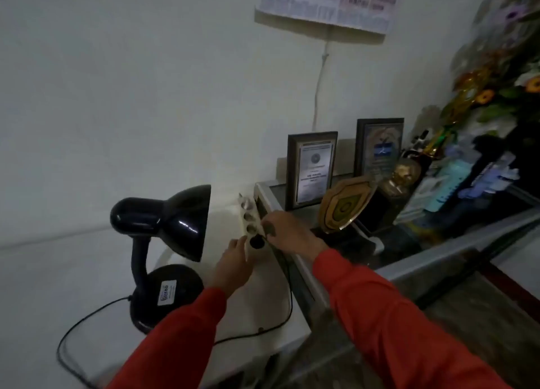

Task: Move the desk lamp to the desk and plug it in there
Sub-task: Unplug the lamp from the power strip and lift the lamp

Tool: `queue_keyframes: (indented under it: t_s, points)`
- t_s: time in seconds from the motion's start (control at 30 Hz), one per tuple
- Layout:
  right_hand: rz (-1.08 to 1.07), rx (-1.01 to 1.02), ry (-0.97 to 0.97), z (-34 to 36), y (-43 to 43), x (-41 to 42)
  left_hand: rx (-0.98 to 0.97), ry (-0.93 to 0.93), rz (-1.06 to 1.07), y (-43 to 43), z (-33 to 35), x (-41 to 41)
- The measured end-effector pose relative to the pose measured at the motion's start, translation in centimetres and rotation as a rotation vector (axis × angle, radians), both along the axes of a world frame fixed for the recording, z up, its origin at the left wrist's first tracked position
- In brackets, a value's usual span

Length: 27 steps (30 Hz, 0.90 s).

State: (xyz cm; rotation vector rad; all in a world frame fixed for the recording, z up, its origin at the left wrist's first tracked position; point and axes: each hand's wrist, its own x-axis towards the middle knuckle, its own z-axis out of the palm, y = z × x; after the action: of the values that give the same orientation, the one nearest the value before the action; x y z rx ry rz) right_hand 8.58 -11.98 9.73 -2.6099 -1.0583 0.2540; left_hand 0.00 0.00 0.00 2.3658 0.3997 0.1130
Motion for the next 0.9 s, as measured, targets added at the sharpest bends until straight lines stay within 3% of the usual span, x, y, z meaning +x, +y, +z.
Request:
queue_keyframes:
  t_s: [0.17,0.3,0.4,0.7,0.9]
  points:
    - [0.056,-0.159,-0.045,-1.1,1.7,2.1,0.058,0.016,0.008,-0.2,-0.6,0.8]
    - [0.142,-0.349,-0.19,-1.9,3.1,2.8,0.092,-0.027,0.031,0.0,-0.9,1.3]
    - [0.205,-0.49,-0.26,-2.6,4.1,3.0,0.034,-0.031,0.087,0.1,-1.1,1.7]
    - [0.333,-0.586,-0.525,-3.4,4.6,1.9,0.029,0.018,0.087,0.2,-1.4,2.0]
    - [0.394,-0.616,-0.558,-3.3,4.6,2.5,0.089,0.056,0.05,0.2,-1.1,1.7]
